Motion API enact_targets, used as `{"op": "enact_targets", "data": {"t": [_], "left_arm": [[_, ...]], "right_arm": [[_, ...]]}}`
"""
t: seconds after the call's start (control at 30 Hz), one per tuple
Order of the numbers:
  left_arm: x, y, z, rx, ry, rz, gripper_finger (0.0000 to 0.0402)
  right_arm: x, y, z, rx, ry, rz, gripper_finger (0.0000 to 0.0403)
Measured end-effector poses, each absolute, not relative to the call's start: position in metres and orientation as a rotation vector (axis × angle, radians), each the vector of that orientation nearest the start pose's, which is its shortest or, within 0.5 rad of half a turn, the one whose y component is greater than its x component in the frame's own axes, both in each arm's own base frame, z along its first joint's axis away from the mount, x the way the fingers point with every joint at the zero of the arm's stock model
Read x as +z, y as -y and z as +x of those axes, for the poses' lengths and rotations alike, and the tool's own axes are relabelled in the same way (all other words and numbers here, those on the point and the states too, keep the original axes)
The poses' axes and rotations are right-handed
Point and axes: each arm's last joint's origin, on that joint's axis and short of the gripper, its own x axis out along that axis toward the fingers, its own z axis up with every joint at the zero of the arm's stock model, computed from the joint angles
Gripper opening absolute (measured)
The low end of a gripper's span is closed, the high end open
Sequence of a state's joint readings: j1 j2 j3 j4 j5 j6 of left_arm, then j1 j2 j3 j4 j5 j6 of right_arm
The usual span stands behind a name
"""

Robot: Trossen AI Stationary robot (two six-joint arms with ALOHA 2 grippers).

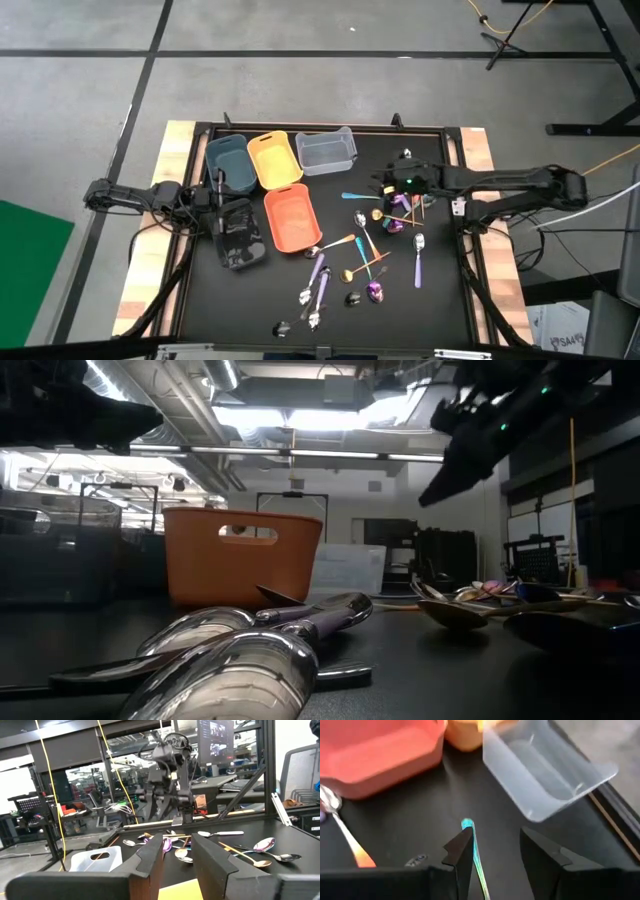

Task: Sort silverware by color (type)
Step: Put the blue spoon into the transparent bin

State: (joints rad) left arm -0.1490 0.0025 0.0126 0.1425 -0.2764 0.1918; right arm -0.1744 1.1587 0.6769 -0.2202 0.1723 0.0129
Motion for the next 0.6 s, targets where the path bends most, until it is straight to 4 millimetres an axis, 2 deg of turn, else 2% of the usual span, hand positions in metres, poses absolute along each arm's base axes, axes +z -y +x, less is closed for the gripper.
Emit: {"op": "enact_targets", "data": {"t": [0.23,0.33,0.6], "left_arm": [[0.181,0.006,0.095,0.141,0.136,0.160,0.0096],[0.181,0.006,0.095,0.142,0.136,0.159,0.0096],[0.181,0.006,0.095,0.144,0.135,0.159,0.0096]], "right_arm": [[0.190,0.069,0.237,-0.404,-0.867,0.058,0.0152],[0.177,0.078,0.238,-0.371,-0.922,0.112,0.0152],[0.153,0.081,0.244,-0.255,-1.017,0.116,0.0152]]}}
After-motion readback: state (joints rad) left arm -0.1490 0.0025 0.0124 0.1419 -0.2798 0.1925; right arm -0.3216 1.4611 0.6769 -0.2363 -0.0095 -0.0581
